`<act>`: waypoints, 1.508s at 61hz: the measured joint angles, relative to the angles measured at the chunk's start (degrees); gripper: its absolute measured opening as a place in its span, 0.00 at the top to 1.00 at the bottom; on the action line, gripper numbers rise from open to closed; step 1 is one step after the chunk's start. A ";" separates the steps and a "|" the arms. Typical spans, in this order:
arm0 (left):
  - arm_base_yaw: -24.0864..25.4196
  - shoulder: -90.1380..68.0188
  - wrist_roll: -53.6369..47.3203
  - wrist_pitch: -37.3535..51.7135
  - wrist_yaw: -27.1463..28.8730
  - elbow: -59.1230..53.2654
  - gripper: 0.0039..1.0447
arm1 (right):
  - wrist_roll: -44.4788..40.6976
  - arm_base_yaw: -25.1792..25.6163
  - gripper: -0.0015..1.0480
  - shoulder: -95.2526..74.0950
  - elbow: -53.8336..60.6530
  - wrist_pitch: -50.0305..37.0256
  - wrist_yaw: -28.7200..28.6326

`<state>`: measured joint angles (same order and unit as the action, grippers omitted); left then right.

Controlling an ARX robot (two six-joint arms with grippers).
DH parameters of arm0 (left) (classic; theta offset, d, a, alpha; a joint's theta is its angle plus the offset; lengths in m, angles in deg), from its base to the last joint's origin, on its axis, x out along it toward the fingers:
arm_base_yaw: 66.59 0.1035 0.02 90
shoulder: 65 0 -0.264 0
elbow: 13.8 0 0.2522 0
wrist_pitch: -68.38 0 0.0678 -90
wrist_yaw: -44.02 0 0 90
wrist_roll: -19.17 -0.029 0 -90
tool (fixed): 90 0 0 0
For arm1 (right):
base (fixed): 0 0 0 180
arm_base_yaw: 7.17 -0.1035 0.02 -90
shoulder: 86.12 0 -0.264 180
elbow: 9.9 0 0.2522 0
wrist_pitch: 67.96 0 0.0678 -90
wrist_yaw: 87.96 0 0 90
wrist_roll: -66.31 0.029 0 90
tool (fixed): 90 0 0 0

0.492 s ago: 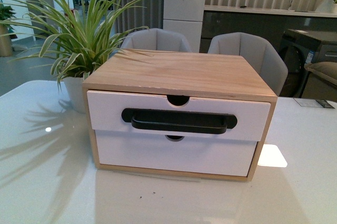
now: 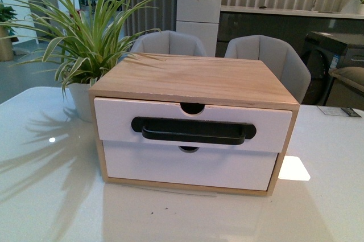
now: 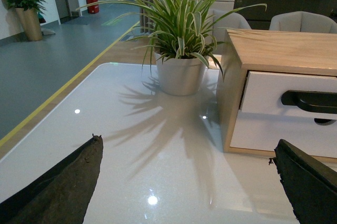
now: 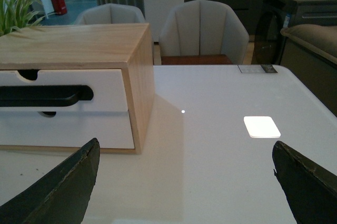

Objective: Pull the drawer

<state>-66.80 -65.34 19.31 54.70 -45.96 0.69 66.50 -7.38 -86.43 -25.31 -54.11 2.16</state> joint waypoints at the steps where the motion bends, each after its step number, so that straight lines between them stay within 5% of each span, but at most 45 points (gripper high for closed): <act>1: 0.00 0.00 0.00 0.00 0.00 0.00 0.07 | -0.02 0.00 0.09 0.00 0.00 0.00 0.00; 30: 0.00 -0.02 0.02 -0.07 0.17 0.00 0.07 | 0.00 0.00 0.09 -0.02 0.00 0.02 0.00; 34: -1.51 -2.78 2.89 -2.01 5.22 0.44 0.07 | 0.72 -0.04 0.09 -3.39 -0.96 3.50 -2.56; 38: -1.99 -7.02 3.78 0.11 4.35 0.52 0.07 | 0.68 0.13 0.09 -8.63 -1.38 1.92 -4.52; 48: -5.46 -26.08 -0.26 15.26 -5.38 3.67 0.07 | -4.22 1.33 0.09 -27.85 -9.18 -4.94 -10.16; 57: -8.55 -44.00 -10.47 24.65 -14.29 10.12 0.07 | -13.20 -1.36 0.09 -44.09 -18.43 -2.19 -12.22; 74: -13.90 -65.94 -34.23 16.04 -27.19 26.43 0.07 | -30.05 -6.45 0.09 -62.90 -33.81 5.11 -14.82; 92: -16.41 -80.98 -50.51 5.16 -29.59 42.14 0.07 | -44.41 -9.18 0.09 -74.23 -44.30 10.62 -16.13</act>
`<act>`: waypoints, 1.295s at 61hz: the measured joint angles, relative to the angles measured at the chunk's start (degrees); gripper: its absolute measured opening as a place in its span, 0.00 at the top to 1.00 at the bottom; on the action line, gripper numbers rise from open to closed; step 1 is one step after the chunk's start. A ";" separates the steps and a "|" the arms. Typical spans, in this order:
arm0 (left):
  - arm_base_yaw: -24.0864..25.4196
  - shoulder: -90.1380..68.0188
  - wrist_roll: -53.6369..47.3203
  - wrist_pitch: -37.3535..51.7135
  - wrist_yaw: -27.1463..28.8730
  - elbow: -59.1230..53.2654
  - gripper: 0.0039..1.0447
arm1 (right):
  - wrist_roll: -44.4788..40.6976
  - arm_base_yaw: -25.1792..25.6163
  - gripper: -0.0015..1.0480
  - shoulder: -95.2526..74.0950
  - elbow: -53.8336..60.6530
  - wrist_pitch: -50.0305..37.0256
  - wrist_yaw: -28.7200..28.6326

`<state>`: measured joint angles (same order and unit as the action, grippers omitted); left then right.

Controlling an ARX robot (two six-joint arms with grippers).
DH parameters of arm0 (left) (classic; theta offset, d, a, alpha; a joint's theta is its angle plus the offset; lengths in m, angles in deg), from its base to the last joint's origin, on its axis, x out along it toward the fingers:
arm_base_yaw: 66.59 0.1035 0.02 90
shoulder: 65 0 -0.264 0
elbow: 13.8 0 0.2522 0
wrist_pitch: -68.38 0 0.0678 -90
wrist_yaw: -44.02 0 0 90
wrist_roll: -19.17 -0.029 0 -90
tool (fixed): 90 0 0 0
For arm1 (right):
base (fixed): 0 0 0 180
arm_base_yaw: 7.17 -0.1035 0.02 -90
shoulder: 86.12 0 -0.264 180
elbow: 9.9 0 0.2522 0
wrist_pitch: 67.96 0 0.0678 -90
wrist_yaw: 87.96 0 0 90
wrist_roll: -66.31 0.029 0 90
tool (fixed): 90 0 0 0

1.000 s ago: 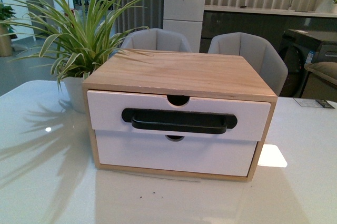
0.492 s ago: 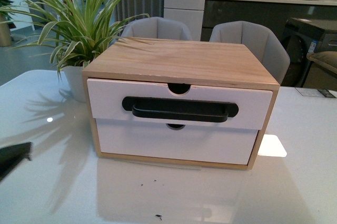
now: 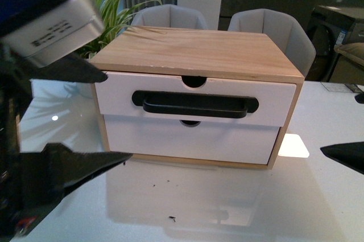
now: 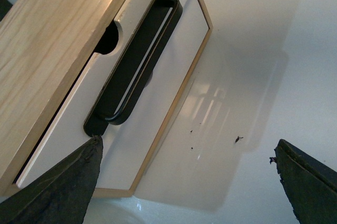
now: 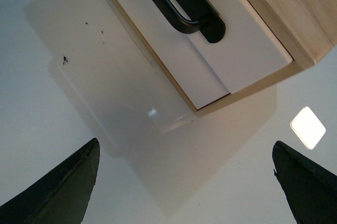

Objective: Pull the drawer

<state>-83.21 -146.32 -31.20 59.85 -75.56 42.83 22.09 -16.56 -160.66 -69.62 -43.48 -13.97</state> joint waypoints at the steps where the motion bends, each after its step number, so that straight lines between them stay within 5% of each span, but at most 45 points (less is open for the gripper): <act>1: -0.13 -1.07 -0.72 -0.76 0.02 1.03 0.07 | -0.85 -0.11 0.09 -0.76 -0.66 0.31 -0.04; 28: -2.47 -19.19 -14.36 -15.32 4.39 19.52 0.07 | -11.13 -4.07 0.09 -13.42 -12.52 6.19 -2.86; 79: -1.01 -30.36 -14.47 -18.75 4.72 31.26 0.07 | -9.68 -7.32 0.09 -27.02 -22.97 1.75 -6.71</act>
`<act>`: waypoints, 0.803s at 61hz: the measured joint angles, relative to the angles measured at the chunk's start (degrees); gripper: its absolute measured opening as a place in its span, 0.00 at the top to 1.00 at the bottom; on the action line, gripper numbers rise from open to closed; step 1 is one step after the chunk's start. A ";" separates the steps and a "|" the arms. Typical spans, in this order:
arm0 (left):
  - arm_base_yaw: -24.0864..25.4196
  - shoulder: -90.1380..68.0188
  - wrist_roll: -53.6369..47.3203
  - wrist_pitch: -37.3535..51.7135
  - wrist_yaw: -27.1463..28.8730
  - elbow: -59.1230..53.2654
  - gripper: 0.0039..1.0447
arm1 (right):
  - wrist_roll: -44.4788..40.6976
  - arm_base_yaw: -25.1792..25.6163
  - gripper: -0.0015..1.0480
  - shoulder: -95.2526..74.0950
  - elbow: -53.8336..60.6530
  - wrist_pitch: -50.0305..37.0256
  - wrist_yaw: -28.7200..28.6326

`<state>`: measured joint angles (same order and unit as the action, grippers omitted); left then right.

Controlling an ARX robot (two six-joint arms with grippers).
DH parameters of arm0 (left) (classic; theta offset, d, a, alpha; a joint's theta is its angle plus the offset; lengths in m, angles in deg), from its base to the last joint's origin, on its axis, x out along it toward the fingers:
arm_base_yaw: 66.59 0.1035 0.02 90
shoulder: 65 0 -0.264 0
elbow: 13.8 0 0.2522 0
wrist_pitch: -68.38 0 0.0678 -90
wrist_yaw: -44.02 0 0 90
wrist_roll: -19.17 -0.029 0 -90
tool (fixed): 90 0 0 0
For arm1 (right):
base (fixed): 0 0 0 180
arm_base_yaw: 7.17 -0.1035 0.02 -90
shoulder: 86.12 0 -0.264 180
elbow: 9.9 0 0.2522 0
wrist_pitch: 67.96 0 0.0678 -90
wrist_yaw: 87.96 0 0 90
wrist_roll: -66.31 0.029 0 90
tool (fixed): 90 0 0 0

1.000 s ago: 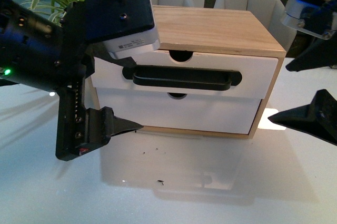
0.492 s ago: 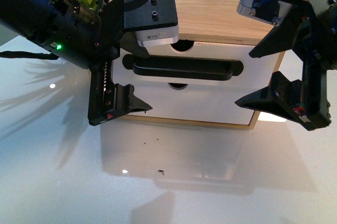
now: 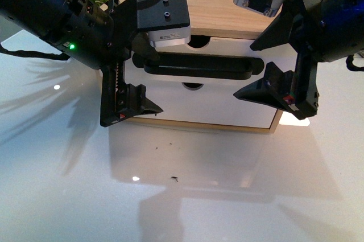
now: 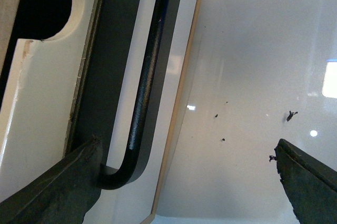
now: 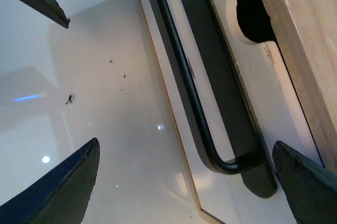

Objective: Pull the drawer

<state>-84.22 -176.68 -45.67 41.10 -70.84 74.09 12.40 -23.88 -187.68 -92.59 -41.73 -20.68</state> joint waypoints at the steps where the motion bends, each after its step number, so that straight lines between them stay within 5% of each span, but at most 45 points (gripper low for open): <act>1: 0.04 -0.11 0.07 0.00 -0.02 0.13 0.07 | 0.20 -0.02 0.09 -0.24 -0.20 -0.07 -0.11; 49: 0.70 -1.31 0.31 -1.18 -1.95 1.29 0.07 | 1.99 -1.64 0.09 -6.12 -3.50 2.97 -0.50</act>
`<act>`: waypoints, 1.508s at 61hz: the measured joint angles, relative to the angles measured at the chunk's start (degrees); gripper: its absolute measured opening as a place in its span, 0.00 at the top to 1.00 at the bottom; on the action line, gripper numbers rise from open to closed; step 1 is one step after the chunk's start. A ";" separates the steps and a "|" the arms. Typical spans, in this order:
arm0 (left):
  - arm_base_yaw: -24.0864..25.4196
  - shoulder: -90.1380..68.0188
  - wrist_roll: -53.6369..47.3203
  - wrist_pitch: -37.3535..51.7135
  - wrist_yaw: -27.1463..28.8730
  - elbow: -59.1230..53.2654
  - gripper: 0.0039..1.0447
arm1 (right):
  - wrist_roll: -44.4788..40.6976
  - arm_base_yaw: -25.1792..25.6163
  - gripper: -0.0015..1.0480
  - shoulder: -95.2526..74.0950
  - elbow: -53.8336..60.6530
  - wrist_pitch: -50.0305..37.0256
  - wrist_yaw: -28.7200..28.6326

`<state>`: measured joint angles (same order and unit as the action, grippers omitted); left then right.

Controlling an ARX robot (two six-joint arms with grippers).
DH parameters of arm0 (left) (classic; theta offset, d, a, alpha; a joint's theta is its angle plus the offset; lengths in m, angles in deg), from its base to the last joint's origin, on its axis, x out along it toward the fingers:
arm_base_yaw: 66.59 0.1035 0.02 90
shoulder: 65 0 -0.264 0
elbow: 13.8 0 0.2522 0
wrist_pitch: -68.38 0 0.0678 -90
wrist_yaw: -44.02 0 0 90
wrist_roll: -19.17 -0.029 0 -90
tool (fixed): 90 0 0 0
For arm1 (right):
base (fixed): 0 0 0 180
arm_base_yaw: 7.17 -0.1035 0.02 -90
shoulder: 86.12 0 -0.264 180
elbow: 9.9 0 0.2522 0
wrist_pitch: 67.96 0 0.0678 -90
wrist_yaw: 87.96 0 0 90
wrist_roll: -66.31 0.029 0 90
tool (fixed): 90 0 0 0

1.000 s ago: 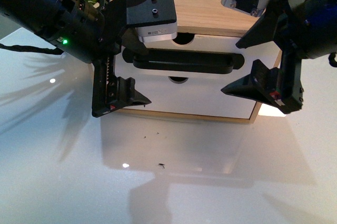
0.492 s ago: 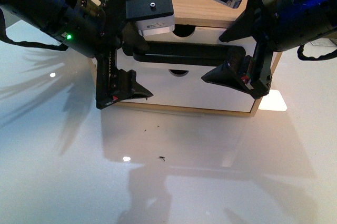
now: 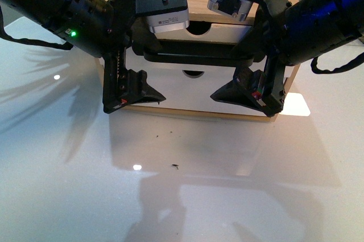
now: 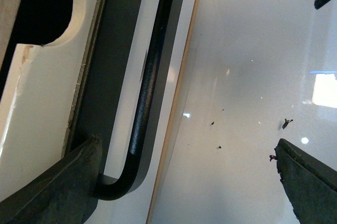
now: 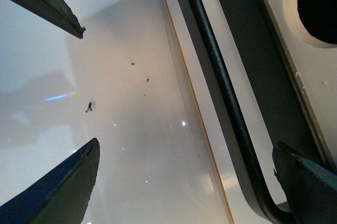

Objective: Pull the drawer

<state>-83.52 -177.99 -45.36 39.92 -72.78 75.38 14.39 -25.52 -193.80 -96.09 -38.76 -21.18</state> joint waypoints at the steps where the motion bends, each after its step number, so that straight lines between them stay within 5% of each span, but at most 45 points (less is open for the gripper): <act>1: -0.02 -0.02 0.00 0.02 0.02 0.00 0.07 | -0.02 0.00 0.09 -0.09 0.00 -0.15 0.02; 41: -1.97 0.66 -8.17 -7.69 2.36 -0.55 0.07 | -5.60 -0.24 0.09 -0.37 0.04 6.38 -1.90; 75: -2.32 13.42 -15.15 -14.99 1.03 -13.73 0.07 | -5.92 -2.10 0.09 12.46 14.88 8.72 -6.80; 92: -2.51 21.79 -10.56 -8.33 -1.42 -22.56 0.07 | -0.20 -2.10 0.09 20.94 22.14 3.34 -8.15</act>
<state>-86.03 -156.20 -55.92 31.59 -74.20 52.82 14.20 -27.62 -172.86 -73.95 -35.42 -29.33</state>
